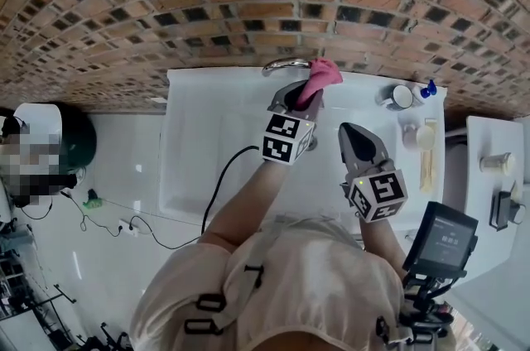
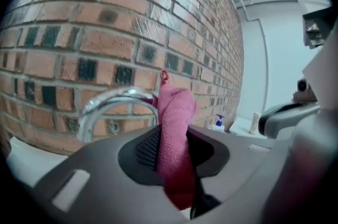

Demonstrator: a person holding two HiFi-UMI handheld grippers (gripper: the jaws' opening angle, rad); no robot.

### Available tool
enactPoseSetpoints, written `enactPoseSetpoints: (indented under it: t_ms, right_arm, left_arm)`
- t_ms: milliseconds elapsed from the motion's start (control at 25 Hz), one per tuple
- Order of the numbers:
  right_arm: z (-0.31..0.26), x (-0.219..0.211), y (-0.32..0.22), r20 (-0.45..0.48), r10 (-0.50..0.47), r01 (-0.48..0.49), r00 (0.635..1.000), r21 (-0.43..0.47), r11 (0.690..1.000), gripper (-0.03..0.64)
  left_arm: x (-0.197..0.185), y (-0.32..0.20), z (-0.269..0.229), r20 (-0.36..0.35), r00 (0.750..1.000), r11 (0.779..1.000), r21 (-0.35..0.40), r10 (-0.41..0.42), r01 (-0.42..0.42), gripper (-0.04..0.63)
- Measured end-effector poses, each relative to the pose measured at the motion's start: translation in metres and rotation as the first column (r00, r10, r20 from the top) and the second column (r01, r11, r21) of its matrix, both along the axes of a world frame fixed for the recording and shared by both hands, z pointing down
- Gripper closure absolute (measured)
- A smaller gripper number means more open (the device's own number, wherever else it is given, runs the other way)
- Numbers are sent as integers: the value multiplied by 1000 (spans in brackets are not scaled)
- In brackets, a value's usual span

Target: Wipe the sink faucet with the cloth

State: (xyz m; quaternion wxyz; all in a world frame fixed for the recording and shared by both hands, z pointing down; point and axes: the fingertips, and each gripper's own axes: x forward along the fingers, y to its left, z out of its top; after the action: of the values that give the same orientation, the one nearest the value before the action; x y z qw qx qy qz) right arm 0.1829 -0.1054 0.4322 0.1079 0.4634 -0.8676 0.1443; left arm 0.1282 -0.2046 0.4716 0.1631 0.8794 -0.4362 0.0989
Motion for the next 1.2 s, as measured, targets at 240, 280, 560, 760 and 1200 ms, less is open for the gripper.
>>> enactPoseSetpoints:
  t_ms: [240, 280, 560, 760, 1200]
  right_arm:
    - [-18, -34, 25, -8, -42, 42, 999, 35, 999, 623]
    - [-20, -41, 29, -7, -50, 50, 999, 41, 998, 623]
    - [-29, -95, 49, 5, -121, 120, 993, 72, 990, 623]
    - [-26, -139, 56, 7, -170, 169, 985, 66, 983, 623]
    - [10, -216, 75, 8, -249, 249, 968, -35, 968, 623]
  left_arm:
    - [-46, 25, -81, -87, 995, 987, 153, -44, 57, 499]
    - [-56, 31, -92, -94, 994, 982, 175, -52, 68, 499]
    - [-134, 75, -127, -105, 985, 954, 257, -134, 157, 499]
    - [-202, 97, -101, -74, 970, 949, 201, -233, 243, 499]
    - [-321, 130, -13, -4, 919, 919, 14, -394, 395, 499]
